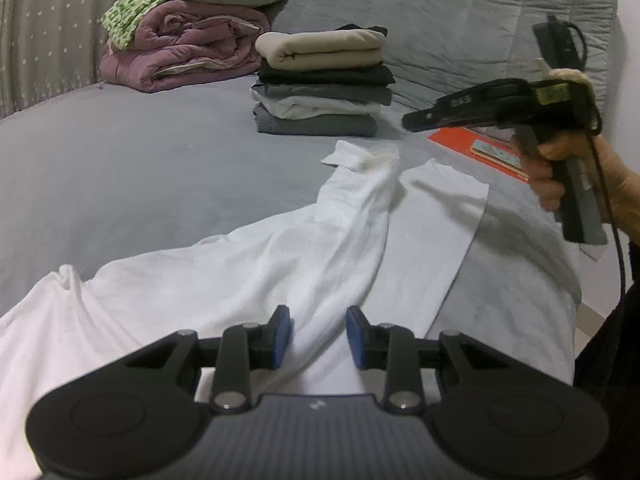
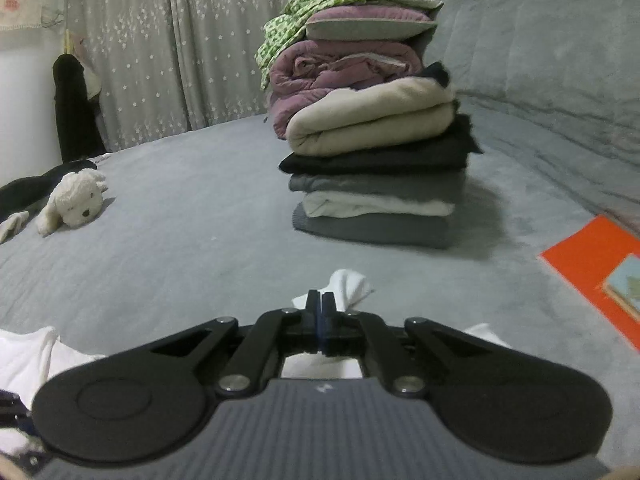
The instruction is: Fold clothes
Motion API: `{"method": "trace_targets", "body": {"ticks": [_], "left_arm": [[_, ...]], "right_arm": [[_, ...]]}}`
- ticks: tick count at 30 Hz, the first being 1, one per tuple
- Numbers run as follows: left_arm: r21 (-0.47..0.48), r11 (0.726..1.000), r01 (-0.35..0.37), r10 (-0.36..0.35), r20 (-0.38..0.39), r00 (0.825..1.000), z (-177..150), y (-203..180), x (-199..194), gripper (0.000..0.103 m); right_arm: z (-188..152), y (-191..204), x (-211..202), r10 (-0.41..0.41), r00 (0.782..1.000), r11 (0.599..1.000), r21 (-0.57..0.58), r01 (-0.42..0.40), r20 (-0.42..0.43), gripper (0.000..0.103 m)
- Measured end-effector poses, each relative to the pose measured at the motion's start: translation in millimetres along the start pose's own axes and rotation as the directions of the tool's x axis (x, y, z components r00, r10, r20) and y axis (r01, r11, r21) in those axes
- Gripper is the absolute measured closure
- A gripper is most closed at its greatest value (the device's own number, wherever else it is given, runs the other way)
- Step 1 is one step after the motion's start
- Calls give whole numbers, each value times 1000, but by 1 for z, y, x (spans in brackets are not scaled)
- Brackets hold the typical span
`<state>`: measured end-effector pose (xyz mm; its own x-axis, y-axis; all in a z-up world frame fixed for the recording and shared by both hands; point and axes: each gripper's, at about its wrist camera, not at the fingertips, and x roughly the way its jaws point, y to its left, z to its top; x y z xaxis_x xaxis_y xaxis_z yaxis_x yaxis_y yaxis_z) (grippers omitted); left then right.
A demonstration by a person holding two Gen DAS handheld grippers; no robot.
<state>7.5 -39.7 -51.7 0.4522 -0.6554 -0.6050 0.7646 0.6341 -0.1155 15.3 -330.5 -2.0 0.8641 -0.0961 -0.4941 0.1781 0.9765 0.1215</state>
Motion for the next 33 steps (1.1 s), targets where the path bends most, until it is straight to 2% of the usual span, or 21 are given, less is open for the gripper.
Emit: {"method": "trace_targets", "body": {"ticks": [6,8,10,12,13,14,16,19,28,31,33], "left_arm": [[10,1000,-15,15,4,1000,-1,-4,-2,72],[-6,1000,-25,25,12,1000,1,-4,-1,72],[-23,999,-28,29,19,999,3,-4,1,72],[-32,999,-32,32,25,999,5,-4,4,72],[-36,999,-34,35,27,999,6,-4,6,72],[-40,999,-35,36,28,999,7,-4,7,72],[-48,998,-36,37,31,999,8,-5,10,72],[-60,998,-34,37,39,999,11,-4,14,72],[-88,996,-28,32,36,999,13,1,23,72],[-89,996,-29,32,36,999,13,2,23,72],[-89,996,-32,35,37,999,13,1,23,72]], "right_arm": [[-11,-10,-5,12,998,1000,-13,-12,-56,103],[-13,-7,-2,21,997,999,-28,-23,-72,90],[-13,-2,4,28,996,999,-40,-32,-80,88],[-13,1,13,33,996,998,-53,-37,-82,75],[-13,3,19,33,996,998,-59,-37,-82,63],[-13,5,25,32,996,997,-66,-38,-82,63],[-14,6,35,35,995,997,-72,-42,-89,63],[-15,11,50,36,994,995,-92,-46,-105,74],[-27,19,82,-14,992,986,-165,-7,-128,76],[-27,20,83,-44,992,983,-184,22,-117,96],[-26,18,83,-55,993,984,-175,35,-109,101]]}}
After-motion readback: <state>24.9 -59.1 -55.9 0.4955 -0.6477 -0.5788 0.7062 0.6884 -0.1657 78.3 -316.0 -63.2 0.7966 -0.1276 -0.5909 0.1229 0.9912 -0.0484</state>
